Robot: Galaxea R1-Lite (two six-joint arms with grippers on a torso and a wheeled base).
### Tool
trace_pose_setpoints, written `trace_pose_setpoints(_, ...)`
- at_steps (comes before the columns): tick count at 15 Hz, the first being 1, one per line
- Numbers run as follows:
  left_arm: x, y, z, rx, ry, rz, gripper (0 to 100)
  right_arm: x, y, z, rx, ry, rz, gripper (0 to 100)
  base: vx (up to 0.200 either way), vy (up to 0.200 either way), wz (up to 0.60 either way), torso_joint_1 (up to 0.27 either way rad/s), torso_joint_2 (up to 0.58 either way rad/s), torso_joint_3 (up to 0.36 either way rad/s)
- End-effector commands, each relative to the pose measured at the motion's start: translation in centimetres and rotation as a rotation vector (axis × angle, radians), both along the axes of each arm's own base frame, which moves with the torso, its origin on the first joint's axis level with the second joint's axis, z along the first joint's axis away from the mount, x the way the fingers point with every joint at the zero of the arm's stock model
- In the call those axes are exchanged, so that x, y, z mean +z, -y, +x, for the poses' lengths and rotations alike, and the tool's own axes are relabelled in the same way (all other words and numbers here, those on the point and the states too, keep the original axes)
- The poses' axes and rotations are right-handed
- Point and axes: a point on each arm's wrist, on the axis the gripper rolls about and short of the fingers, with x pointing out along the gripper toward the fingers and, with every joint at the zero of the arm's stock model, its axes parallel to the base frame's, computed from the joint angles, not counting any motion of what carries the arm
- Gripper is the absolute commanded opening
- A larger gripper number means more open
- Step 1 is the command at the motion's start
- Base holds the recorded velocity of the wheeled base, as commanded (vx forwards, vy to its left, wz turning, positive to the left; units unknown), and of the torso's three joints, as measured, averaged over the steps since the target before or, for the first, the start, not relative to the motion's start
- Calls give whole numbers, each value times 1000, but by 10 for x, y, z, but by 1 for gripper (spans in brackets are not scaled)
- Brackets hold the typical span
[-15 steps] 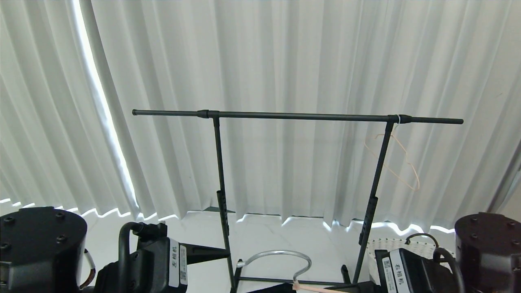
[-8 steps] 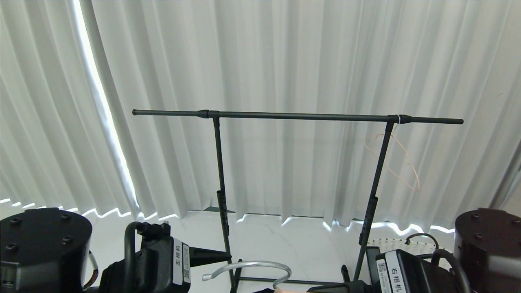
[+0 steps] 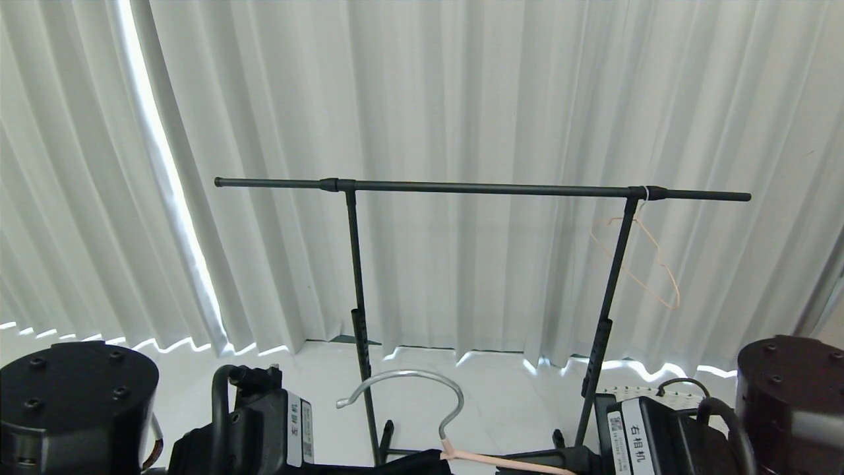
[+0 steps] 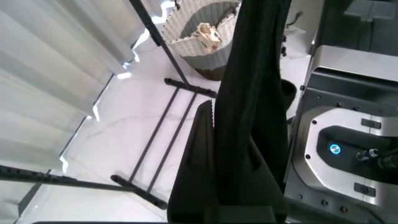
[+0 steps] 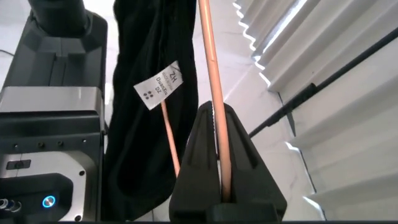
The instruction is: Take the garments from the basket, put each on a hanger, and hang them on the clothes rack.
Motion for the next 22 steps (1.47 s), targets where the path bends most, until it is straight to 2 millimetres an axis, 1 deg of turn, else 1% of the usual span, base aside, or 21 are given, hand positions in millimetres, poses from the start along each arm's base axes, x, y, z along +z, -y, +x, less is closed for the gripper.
trace_pose_setpoints(1, -1, 1, 1, 2, -5, 4, 0, -2, 0, 0, -5, 8, -9, 0, 0, 0, 0, 0, 0, 0)
trace_pose_setpoints(2, -1, 0, 1, 4, -5, 4, 0, -3, 0, 1, -23, 23, -20, 100, 0, 0, 0, 0, 0, 0)
trace_pose_setpoints(4, -3, -1, 1, 12, -7, 10, 0, -6, -1, 2, -67, 36, -39, 100, 0, 0, 0, 0, 0, 0)
trace_pose_setpoints(6, -12, -10, 1, 57, -31, 37, 0, -9, -1, 10, -228, 71, -79, 100, 0, 0, 0, 0, 0, 0)
trace_pose_setpoints(8, -24, -24, 4, 170, -38, 73, 0, -9, 4, 16, -294, 79, -87, 100, 0, 0, 0, 0, 0, 0)
trace_pose_setpoints(9, -25, -27, 5, 201, -31, 79, 0, -9, 4, 16, -298, 78, -89, 100, 0, 0, 0, 0, 0, 0)
trace_pose_setpoints(10, -27, -37, 13, 332, 3, 96, 0, -11, 7, 20, -318, 71, -94, 100, 0, 0, 0, 0, 0, 0)
trace_pose_setpoints(11, -21, -40, 21, 422, 38, 85, 0, -12, 6, 23, -327, 61, -99, 100, 0, 0, 0, 0, 0, 0)
trace_pose_setpoints(12, -17, -42, 24, 474, 42, 65, 0, -14, 5, 24, -334, 46, -100, 100, 0, 0, 0, 0, 0, 0)
trace_pose_setpoints(13, -9, -42, 25, 524, 57, 35, 0, -16, 3, 26, -349, -6, -90, 100, 0, 0, 0, 0, 0, 0)
trace_pose_setpoints(14, -6, -43, 25, 539, 67, 26, 0, -17, 1, 27, -360, -38, -83, 100, 0, 0, 0, 0, 0, 0)
trace_pose_setpoints(16, 2, -43, 29, 565, 95, 8, 0, -19, -8, 33, -401, -145, -31, 100, 0, 0, 0, 0, 0, 0)
trace_pose_setpoints(18, 18, -39, 33, 575, 117, -56, 0, -25, -23, 41, -423, -238, -2, 100, 0, 0, 0, 0, 0, 0)
trace_pose_setpoints(20, 28, -37, 37, 575, 145, -80, 0, -30, -47, 46, -439, -343, 33, 100, 0, 0, 0, 0, 0, 0)
trace_pose_setpoints(22, 32, -36, 37, 572, 155, -89, 0, -33, -78, 58, -521, -388, 99, 100, 0, 0, 0, 0, 0, 0)
